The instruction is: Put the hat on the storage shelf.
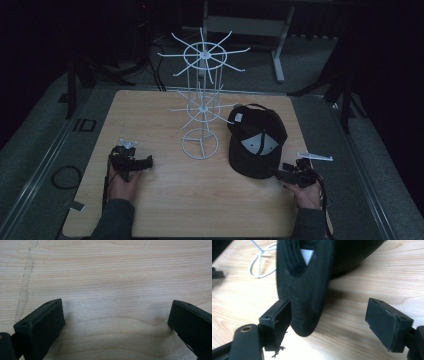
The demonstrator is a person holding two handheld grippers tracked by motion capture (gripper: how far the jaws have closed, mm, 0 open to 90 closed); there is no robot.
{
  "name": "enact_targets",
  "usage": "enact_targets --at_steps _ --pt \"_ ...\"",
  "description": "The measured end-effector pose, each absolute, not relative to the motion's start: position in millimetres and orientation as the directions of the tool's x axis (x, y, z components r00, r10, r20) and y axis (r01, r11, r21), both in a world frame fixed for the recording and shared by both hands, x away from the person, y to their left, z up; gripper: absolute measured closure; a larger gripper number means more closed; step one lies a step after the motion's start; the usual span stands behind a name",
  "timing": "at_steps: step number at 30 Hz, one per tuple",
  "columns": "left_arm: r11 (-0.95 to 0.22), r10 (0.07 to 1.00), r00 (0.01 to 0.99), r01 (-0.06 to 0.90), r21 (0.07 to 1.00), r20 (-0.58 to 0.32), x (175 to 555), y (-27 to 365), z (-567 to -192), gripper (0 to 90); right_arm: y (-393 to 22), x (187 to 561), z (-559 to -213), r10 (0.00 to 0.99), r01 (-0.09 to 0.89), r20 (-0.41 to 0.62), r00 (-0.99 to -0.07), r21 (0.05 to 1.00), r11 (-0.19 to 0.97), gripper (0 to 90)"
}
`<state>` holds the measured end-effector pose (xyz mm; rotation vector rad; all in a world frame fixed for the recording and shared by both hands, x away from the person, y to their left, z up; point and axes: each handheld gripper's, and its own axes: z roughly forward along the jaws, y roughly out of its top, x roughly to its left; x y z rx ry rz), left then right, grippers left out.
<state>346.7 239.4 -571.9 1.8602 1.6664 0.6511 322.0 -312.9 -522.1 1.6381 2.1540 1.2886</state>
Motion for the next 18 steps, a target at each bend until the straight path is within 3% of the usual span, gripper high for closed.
enact_targets --at_steps 7,18 --pt "-0.077 0.994 0.113 0.726 0.683 -0.007 347 239 -572 0.9 -307 324 -526 0.816 0.721 0.39 -0.427 0.692 0.046 19.0" --pt "-0.077 0.994 0.112 0.726 0.684 -0.007 347 239 -572 1.1 -298 330 -532 0.803 0.722 0.399 -0.444 0.69 0.056 34.7"
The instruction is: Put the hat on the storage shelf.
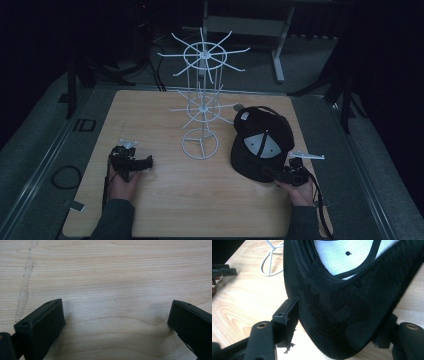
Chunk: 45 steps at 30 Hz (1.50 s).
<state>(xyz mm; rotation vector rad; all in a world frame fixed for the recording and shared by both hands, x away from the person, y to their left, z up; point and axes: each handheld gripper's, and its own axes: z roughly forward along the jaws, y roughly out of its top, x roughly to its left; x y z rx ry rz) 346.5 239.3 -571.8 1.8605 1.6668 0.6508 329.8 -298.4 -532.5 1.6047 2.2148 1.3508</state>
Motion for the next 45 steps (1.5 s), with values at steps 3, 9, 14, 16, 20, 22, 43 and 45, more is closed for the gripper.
enact_targets --at_steps 3,9,14,16,20,22,43,45 --pt "-0.077 0.994 0.113 0.725 0.684 -0.008 347 239 -572 1.1 -297 333 -535 0.79 0.726 0.418 -0.449 0.686 0.051 39.1" --pt "-0.077 0.994 0.113 0.725 0.684 -0.007 347 239 -572 1.1 -293 339 -536 0.754 0.728 0.452 -0.476 0.683 0.05 47.5" --pt "-0.077 0.994 0.112 0.725 0.684 -0.008 347 239 -572 1.1 -285 344 -540 0.736 0.731 0.455 -0.502 0.678 0.078 58.3" --pt "-0.077 0.994 0.113 0.725 0.685 -0.008 347 239 -572 1.1 -282 345 -541 0.726 0.734 0.461 -0.51 0.674 0.087 61.7" --pt "-0.077 0.994 0.113 0.725 0.684 -0.007 347 239 -572 1.1 -275 345 -543 0.712 0.733 0.458 -0.532 0.671 0.115 67.5" --pt "-0.077 0.994 0.113 0.725 0.684 -0.007 347 239 -572 1.1 -272 345 -544 0.706 0.728 0.452 -0.545 0.672 0.132 71.4" --pt "-0.077 0.994 0.112 0.725 0.685 -0.008 347 239 -572 1.1 -249 338 -535 0.649 0.707 0.484 -0.586 0.698 0.117 84.9" --pt "-0.077 0.994 0.113 0.725 0.684 -0.008 347 239 -572 1.1 -249 337 -534 0.648 0.706 0.487 -0.585 0.7 0.111 86.0"
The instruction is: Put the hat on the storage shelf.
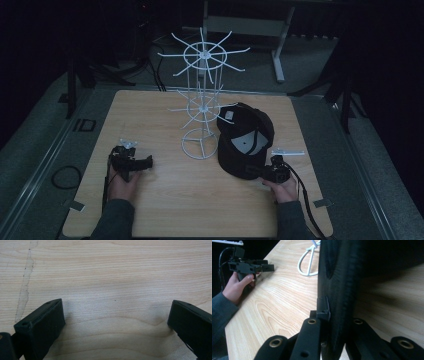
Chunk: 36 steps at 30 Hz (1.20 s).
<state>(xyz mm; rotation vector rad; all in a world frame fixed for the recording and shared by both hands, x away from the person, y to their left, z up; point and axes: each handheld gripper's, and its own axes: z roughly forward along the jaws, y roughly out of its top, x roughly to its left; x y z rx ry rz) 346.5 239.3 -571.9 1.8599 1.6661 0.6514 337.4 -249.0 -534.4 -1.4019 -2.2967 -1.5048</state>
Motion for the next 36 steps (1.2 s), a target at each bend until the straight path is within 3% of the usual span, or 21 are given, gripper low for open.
enact_targets --at_steps 36 --pt "-0.077 0.994 0.113 0.726 0.683 -0.007 346 239 -572 1.1 -253 333 -518 0.697 0.669 0.459 -0.551 0.742 0.04 86.3"
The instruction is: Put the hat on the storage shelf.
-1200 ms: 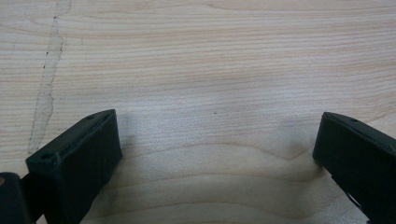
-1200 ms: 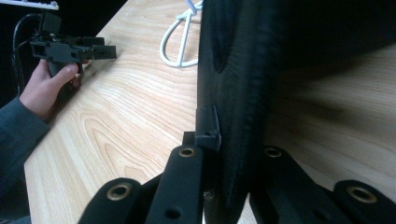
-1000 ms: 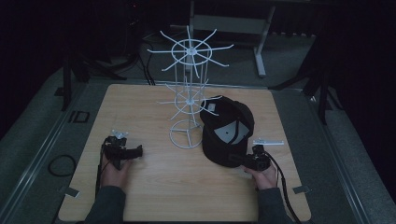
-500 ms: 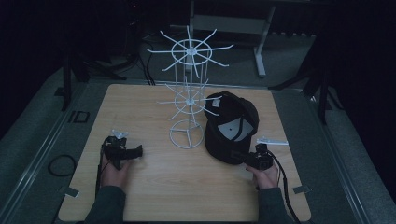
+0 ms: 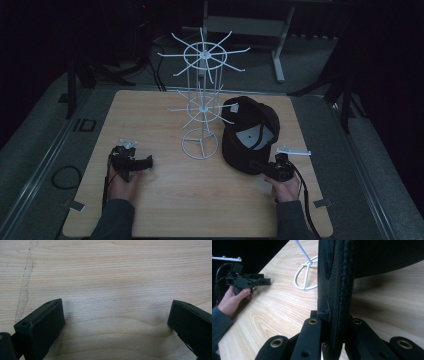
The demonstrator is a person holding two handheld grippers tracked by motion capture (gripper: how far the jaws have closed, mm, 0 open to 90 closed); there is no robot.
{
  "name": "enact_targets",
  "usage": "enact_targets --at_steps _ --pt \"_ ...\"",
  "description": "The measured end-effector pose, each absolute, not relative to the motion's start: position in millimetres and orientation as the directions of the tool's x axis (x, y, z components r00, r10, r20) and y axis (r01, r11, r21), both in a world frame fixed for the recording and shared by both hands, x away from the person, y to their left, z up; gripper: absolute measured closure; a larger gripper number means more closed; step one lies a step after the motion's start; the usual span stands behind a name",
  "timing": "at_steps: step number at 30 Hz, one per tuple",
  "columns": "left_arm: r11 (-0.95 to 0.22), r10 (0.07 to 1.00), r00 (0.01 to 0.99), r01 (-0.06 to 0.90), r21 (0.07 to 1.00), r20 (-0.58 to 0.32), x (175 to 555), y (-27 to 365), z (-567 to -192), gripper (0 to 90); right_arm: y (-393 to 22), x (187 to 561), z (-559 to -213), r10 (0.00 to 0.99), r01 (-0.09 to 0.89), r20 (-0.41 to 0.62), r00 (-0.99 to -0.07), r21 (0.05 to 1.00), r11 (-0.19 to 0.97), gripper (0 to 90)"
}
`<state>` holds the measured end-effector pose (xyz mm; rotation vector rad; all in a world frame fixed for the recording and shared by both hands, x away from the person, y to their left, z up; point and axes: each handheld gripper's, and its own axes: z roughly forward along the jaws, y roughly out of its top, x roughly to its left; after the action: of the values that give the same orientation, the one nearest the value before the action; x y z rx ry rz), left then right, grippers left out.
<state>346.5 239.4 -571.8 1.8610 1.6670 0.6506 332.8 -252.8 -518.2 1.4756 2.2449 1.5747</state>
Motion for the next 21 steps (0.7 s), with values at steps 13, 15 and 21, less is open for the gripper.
enact_targets --at_steps 13,15,21 --pt "-0.077 0.994 0.112 0.726 0.683 -0.007 346.6 239.2 -571.8 1.0 -257.7 338.6 -509.6 0.72 0.655 0.426 -0.547 0.754 0.051 86.3" --pt "-0.077 0.994 0.112 0.726 0.683 -0.007 346.5 239.2 -571.8 1.1 -258.3 339.1 -509.6 0.723 0.653 0.424 -0.546 0.755 0.051 86.3" --pt "-0.077 0.994 0.112 0.726 0.683 -0.007 346.5 239.2 -571.8 1.1 -260.5 340.1 -507.8 0.73 0.651 0.416 -0.542 0.758 0.051 86.3"
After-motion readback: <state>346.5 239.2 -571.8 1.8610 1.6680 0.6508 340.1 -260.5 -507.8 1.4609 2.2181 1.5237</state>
